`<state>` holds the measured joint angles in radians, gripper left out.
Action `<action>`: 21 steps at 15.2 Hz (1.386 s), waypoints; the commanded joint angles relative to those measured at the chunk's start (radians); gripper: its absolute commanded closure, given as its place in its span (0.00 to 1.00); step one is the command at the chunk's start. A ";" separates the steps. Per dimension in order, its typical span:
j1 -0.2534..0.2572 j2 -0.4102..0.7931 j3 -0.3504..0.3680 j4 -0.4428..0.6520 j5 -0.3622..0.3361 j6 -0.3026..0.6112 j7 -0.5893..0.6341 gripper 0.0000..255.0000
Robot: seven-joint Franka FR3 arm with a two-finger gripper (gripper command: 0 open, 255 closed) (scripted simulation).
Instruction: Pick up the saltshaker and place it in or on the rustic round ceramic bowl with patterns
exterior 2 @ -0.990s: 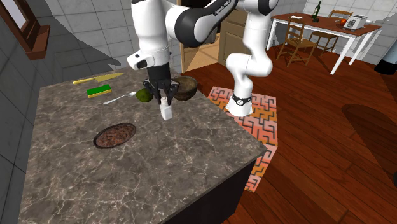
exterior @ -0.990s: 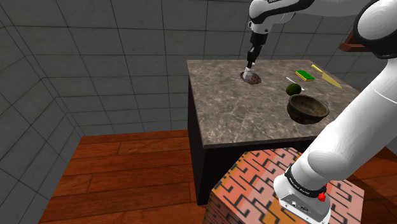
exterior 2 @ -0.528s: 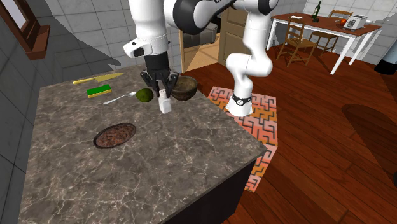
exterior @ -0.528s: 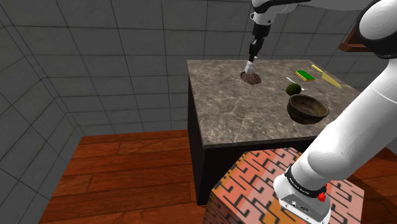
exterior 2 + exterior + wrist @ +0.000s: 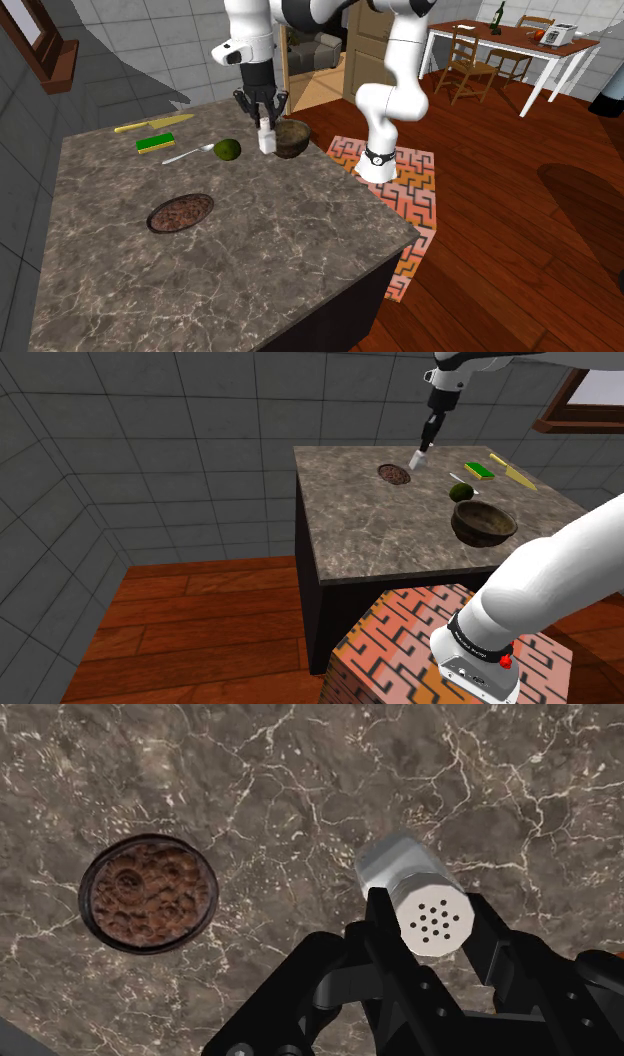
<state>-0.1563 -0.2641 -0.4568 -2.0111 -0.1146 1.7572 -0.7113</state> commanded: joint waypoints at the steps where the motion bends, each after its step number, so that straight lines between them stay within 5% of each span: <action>1: -0.020 -0.058 -0.011 -0.040 -0.029 -0.012 -0.021 1.00; 18: -0.217 -0.435 -0.129 -0.180 -0.251 -0.193 -0.264 1.00; 21: -0.221 -0.443 -0.139 -0.224 -0.260 -0.156 -0.260 1.00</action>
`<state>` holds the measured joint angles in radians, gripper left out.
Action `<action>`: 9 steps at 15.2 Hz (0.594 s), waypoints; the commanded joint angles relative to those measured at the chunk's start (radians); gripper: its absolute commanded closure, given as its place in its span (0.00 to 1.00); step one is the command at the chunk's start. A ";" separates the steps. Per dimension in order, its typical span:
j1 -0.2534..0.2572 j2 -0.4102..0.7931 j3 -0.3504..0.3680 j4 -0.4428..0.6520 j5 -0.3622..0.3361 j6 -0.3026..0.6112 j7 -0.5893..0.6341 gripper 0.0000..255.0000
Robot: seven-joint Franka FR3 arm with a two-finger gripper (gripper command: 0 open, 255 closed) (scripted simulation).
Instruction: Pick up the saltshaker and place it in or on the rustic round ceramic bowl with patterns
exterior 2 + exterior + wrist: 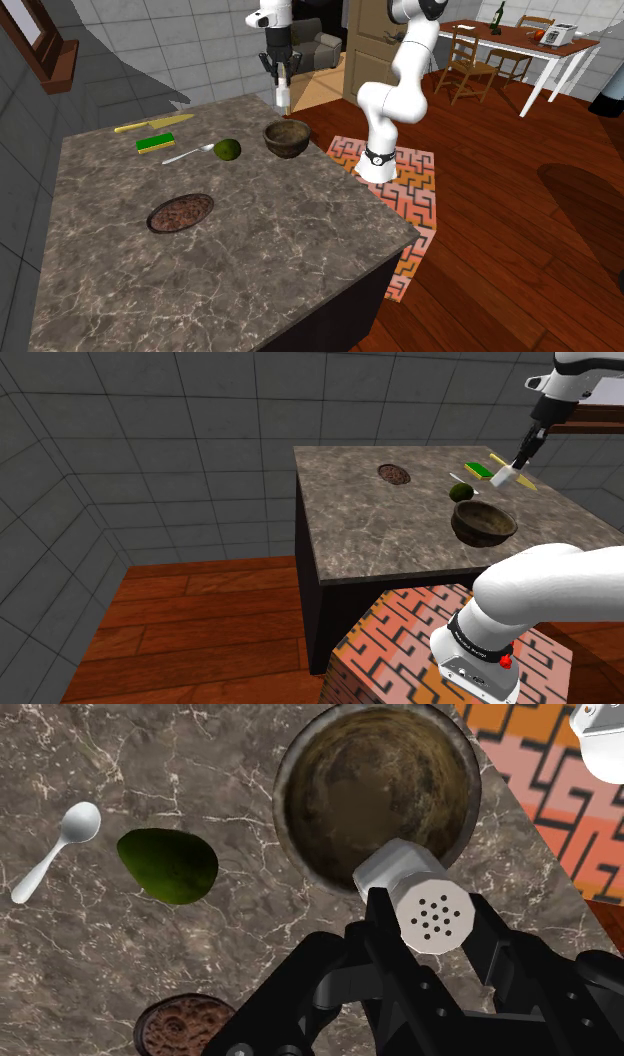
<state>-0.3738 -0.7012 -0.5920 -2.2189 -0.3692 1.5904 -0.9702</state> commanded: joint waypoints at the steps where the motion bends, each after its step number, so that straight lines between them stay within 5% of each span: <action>1: -0.005 -0.009 -0.007 -0.031 -0.009 0.023 0.000 1.00; 9: -0.016 -0.018 -0.039 -0.138 -0.036 0.123 0.009 1.00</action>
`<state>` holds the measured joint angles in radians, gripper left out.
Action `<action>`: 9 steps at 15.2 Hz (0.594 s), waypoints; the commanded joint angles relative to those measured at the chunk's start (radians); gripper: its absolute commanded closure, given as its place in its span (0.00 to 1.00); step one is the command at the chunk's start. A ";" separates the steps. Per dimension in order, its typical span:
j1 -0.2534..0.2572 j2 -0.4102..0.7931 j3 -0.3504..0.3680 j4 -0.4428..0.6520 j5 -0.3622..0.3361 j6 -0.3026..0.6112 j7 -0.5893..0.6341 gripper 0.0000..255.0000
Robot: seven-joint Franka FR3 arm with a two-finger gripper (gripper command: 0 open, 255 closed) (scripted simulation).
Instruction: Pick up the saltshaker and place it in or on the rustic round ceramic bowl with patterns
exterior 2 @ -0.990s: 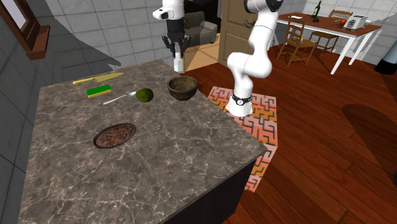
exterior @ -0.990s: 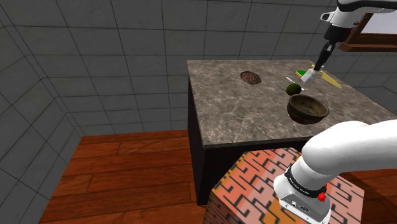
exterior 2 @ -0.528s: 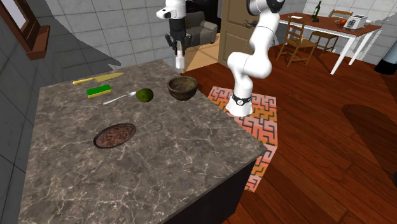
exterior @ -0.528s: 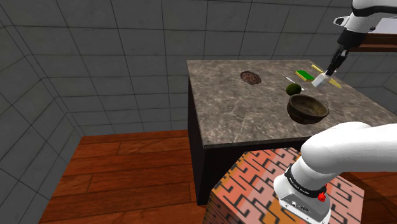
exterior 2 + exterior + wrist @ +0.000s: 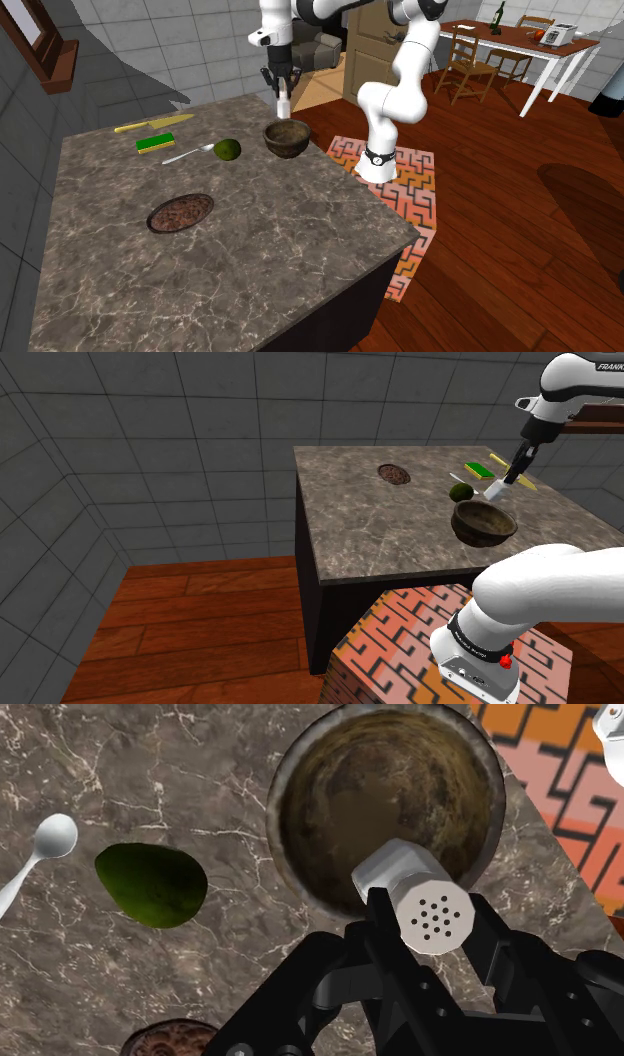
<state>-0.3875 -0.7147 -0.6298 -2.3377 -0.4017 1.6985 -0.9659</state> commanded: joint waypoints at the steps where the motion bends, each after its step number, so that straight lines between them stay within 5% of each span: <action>1: -0.003 -0.004 -0.006 -0.032 -0.007 0.028 0.006 1.00; 9: -0.011 0.005 -0.046 -0.127 -0.037 0.133 0.013 1.00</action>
